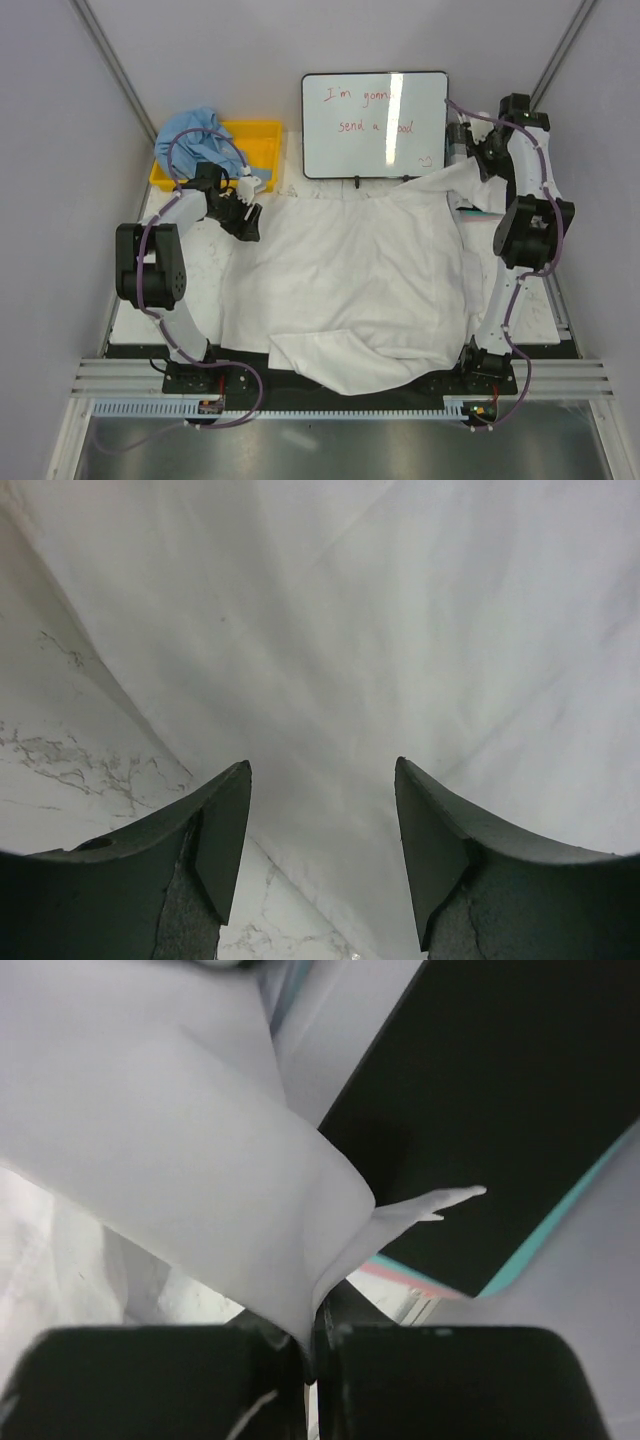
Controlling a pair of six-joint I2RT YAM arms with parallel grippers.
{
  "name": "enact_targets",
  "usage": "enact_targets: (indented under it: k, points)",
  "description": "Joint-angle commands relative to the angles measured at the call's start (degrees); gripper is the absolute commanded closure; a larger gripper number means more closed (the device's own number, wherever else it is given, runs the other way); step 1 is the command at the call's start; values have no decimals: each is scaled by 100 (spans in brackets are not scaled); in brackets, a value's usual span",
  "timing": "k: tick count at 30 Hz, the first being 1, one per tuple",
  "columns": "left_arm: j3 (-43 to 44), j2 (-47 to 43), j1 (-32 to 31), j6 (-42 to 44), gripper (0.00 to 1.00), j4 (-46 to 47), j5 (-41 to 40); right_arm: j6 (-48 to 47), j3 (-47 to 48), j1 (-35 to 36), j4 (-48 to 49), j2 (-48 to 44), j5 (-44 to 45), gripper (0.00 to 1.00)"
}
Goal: Fold and stack the long sleeve shirts
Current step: Flatten the shirt out
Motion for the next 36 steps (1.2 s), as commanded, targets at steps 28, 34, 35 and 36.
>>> enact_targets:
  k: [28, 34, 35, 36]
  points:
    - [120, -15, -24, -205, 37, 20, -39, 839, -994, 646, 262, -1181, -1044, 13]
    - [-90, 82, -50, -30, 43, -15, -715, 1192, -1582, 620, 585, -855, -1469, 20]
    - [-143, 65, -50, 23, 44, -24, -813, 1166, -1635, 619, 621, -793, -1407, 24]
    - [-213, 39, -50, 76, 46, -68, -874, 1148, -1679, 619, 656, -741, -1389, 26]
